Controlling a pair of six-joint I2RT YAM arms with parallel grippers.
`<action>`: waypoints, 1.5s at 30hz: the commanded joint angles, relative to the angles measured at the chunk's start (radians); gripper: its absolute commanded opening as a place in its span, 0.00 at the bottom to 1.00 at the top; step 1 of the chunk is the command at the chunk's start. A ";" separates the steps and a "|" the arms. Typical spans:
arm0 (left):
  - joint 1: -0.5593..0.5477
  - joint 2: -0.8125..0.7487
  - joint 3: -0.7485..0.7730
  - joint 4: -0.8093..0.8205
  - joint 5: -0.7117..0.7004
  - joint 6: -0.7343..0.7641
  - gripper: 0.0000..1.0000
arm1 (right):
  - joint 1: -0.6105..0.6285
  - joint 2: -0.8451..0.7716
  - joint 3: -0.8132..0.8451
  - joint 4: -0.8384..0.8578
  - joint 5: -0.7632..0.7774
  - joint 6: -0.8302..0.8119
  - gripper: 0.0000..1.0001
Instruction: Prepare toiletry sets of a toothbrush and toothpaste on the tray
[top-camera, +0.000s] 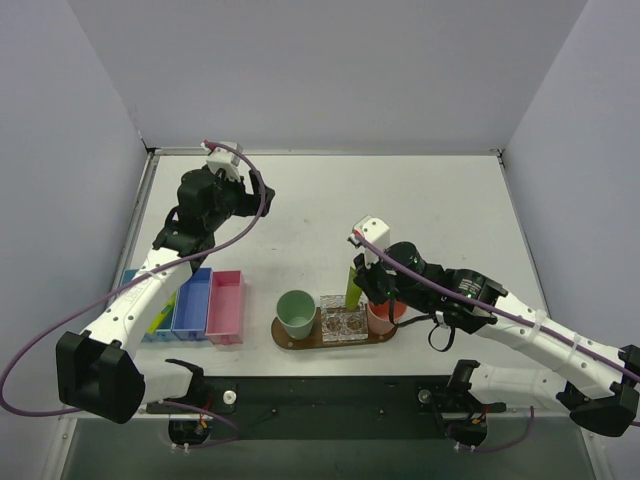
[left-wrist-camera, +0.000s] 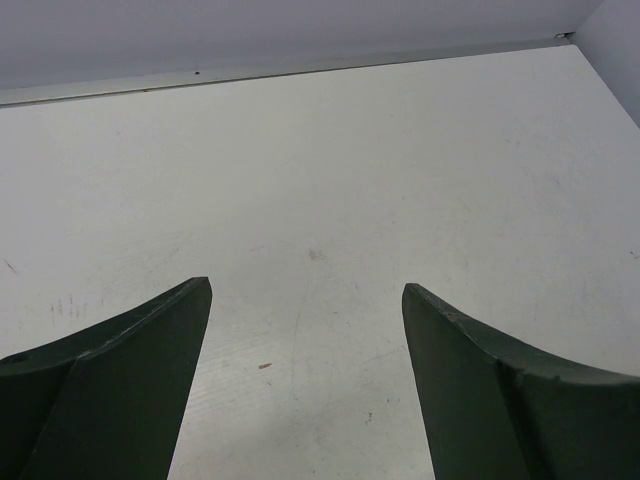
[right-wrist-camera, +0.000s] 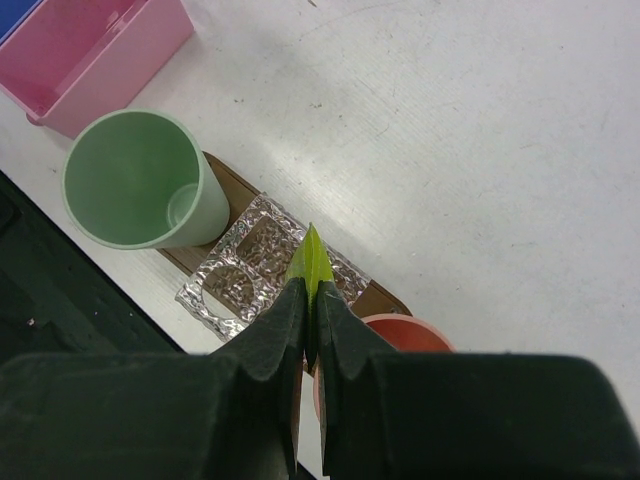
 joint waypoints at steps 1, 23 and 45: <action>-0.003 -0.022 0.013 0.027 -0.010 0.014 0.88 | 0.005 -0.006 -0.010 0.011 0.035 0.016 0.00; -0.003 -0.017 0.010 0.027 -0.005 0.020 0.88 | 0.010 0.007 -0.090 0.110 0.043 0.006 0.00; -0.003 -0.015 0.011 0.027 -0.001 0.021 0.88 | 0.020 0.058 -0.157 0.192 0.037 0.006 0.00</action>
